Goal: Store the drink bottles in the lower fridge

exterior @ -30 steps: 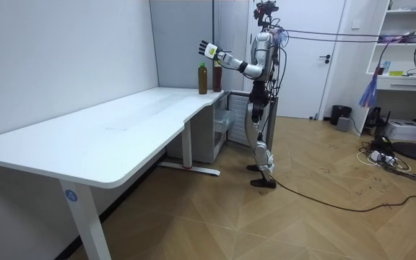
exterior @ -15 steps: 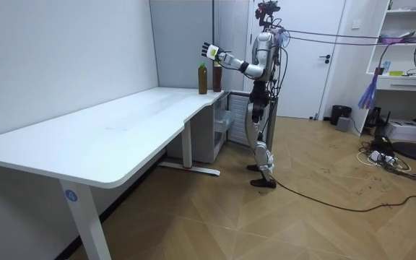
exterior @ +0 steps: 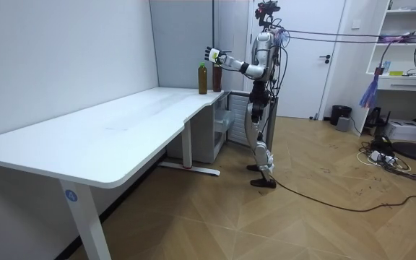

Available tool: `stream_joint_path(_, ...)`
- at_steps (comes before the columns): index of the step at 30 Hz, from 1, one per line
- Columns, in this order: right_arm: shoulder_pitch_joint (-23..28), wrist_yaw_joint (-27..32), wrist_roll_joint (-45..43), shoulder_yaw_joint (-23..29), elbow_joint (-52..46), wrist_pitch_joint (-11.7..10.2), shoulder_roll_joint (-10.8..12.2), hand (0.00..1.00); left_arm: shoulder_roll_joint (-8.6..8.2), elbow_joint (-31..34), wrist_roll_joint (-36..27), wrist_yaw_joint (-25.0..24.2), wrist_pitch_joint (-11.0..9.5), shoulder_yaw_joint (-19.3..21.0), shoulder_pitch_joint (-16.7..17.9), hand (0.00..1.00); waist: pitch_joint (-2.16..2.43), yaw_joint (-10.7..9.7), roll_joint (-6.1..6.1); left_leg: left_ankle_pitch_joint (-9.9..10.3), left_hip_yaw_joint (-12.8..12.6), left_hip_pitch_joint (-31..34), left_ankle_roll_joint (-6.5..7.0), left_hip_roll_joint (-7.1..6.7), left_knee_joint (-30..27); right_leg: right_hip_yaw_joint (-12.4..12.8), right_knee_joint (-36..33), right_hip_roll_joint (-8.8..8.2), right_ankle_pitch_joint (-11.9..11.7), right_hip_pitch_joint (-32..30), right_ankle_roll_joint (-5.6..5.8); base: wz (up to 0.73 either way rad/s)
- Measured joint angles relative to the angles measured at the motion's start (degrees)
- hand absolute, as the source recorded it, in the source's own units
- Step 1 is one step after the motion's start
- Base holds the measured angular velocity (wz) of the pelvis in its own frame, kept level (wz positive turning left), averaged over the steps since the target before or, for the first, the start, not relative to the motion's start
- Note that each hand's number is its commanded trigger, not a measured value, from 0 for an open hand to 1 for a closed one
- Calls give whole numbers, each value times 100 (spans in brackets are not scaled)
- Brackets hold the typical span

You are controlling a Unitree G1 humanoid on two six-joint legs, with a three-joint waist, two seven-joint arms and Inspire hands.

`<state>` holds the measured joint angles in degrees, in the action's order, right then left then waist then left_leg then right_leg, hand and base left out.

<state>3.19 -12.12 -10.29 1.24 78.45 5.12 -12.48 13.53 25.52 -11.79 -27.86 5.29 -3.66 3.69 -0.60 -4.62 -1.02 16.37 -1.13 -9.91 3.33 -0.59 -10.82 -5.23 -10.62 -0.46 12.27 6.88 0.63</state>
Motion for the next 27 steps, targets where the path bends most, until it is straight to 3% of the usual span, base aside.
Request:
stream_joint_path(6, -1, 73, -1, 0, -37, 0, 3, 0, 110, 0, -3, -39, 92, -2, 27, 0, 4, -15, 26, 0, -8, 10, 0, -3, -2, -6, 0, 3, -5, -3, 8, 0)
stream_joint_path(18, -16, 158, -2, -7, -39, -4, 3, 0, 117, -99, 9, -41, 102, -78, 115, 0, 47, 15, -24, 0, -24, 63, 0, 0, -6, -91, 0, -1, -17, -41, 4, 0)
stream_joint_path(27, -15, 187, -3, -123, -53, -3, 3, 0, 119, -139, -2, -42, 102, -117, 117, 0, 21, -10, -14, 0, -26, 69, 0, 2, -6, -108, 3, -2, -17, -40, 4, 0)
